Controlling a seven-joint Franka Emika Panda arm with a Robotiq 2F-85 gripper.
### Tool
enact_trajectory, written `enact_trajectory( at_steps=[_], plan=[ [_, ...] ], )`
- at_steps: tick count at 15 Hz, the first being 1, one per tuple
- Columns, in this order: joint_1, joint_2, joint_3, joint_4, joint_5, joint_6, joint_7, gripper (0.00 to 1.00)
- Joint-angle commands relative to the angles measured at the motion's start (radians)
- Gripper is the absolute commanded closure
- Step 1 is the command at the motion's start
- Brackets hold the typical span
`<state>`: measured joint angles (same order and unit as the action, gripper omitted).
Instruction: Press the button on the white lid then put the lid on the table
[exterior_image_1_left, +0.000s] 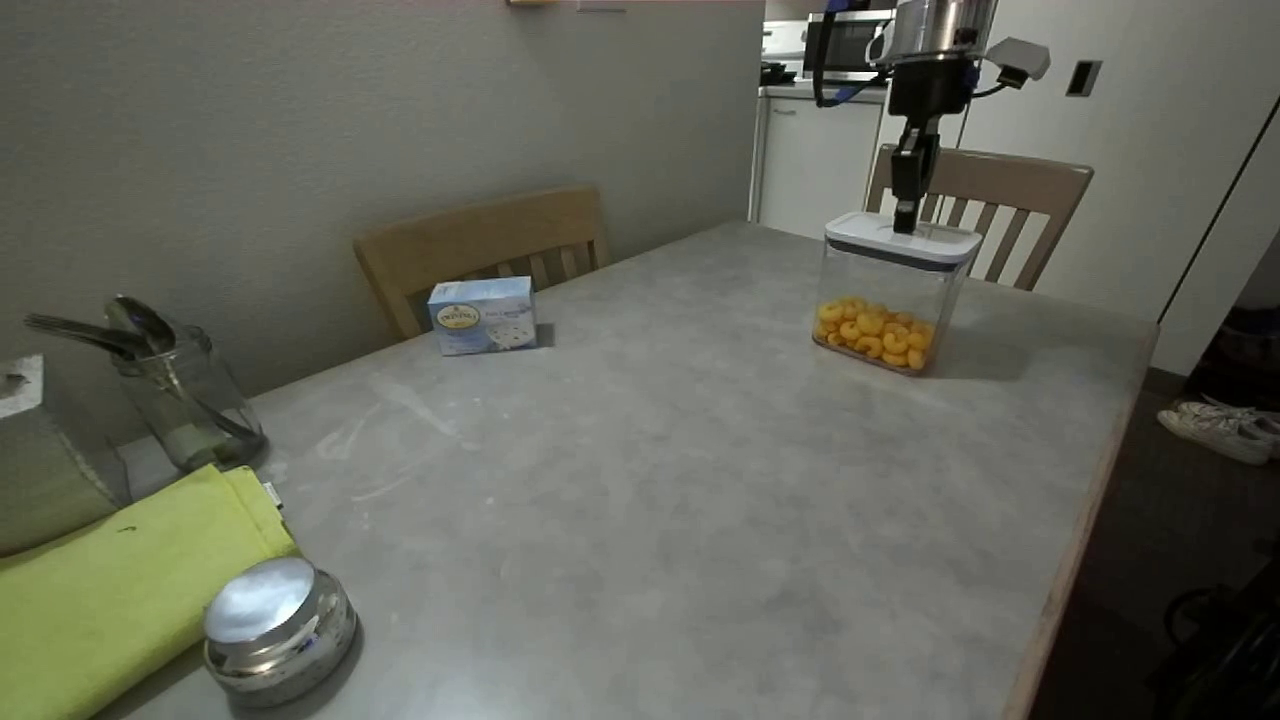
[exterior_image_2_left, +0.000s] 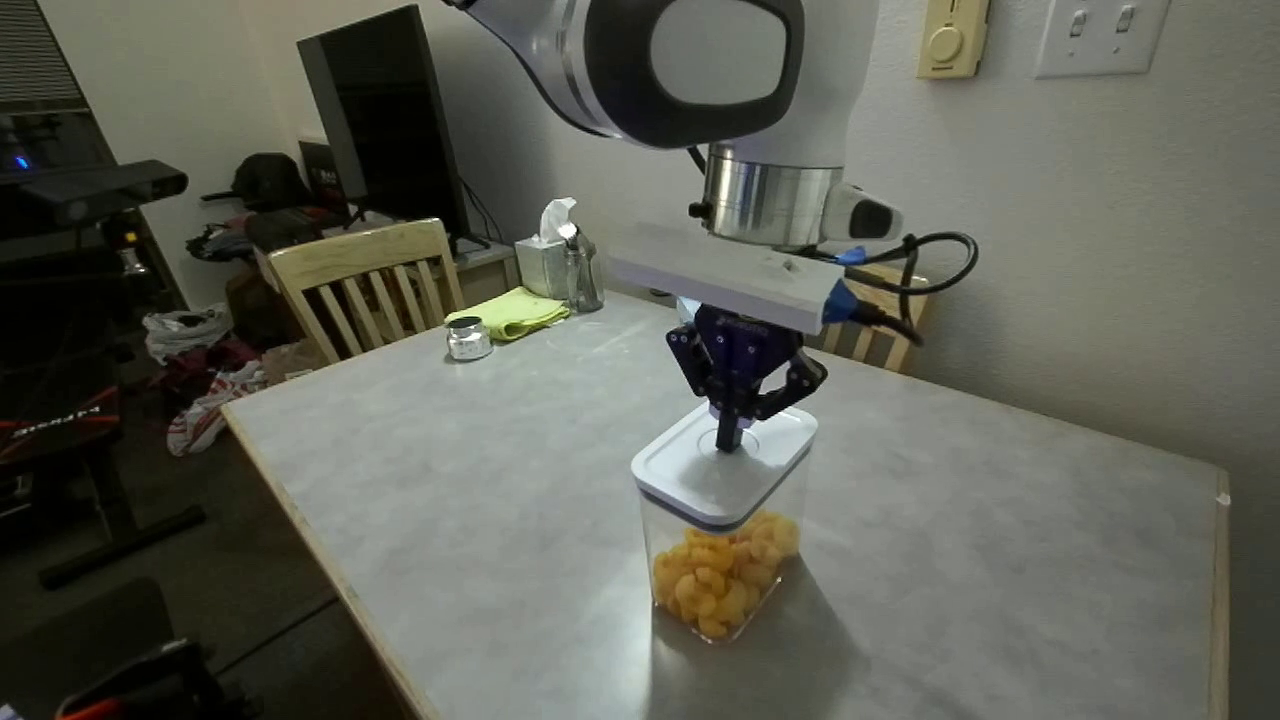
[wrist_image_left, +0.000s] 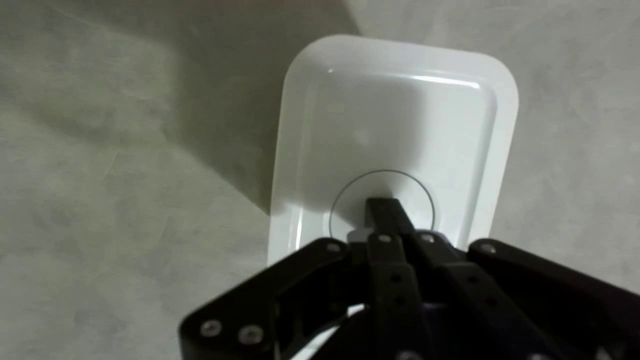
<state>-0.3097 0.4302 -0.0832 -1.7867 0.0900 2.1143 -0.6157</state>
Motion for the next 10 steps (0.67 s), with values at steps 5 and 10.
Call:
enact_trajectory(
  at_steps=[5,10],
  plan=[
    [0.002,0.035,0.002,-0.028,-0.013,-0.004,-0.004,1.0],
    [0.006,0.047,0.0,-0.047,-0.028,-0.038,-0.005,1.0]
  ],
)
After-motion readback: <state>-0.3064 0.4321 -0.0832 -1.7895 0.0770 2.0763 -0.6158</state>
